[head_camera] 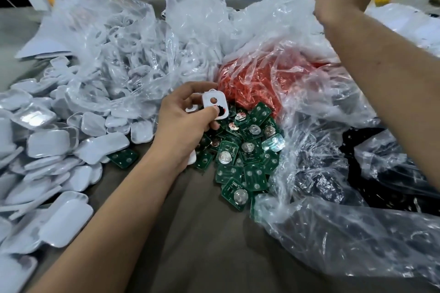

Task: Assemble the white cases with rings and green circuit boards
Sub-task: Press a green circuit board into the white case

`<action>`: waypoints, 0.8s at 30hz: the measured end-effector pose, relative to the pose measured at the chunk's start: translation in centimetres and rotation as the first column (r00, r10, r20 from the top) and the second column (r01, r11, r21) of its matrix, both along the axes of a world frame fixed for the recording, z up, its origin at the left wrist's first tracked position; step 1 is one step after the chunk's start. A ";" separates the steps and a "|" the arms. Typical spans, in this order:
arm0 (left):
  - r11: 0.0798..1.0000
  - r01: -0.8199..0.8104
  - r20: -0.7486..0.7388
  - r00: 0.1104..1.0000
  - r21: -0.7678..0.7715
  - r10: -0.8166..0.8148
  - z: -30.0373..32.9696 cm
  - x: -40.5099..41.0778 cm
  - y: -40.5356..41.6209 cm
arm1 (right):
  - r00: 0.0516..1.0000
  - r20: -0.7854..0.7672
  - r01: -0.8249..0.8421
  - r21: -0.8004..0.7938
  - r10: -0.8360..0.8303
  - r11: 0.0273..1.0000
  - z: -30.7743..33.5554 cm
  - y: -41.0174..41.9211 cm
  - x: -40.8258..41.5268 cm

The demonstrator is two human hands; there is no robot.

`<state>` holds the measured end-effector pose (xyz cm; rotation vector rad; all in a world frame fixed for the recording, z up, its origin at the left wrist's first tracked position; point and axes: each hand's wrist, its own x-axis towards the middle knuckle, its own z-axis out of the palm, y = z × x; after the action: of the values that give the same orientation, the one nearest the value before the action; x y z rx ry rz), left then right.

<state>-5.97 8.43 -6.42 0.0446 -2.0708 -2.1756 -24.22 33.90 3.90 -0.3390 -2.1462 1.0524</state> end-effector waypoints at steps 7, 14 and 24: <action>1.000 -0.016 0.029 0.999 -0.002 0.016 0.0 -0.2 -0.8 | 0.646 -0.096 -0.677 -0.530 0.757 0.511 -3.5 -8.9 14.3; 0.999 -0.040 0.022 0.999 -0.027 0.040 0.0 -0.1 -2.0 | 0.578 -0.046 -0.693 -0.556 0.815 0.460 -9.0 -10.1 16.8; 0.997 0.031 0.003 1.000 -0.065 -0.031 0.2 0.1 -2.3 | 0.639 -0.106 -0.693 -0.510 0.762 0.510 -9.7 -10.2 16.5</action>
<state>-5.88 6.16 -6.18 0.0086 -2.1555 -2.1250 -7.74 23.74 -5.78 0.3506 -2.1081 2.1693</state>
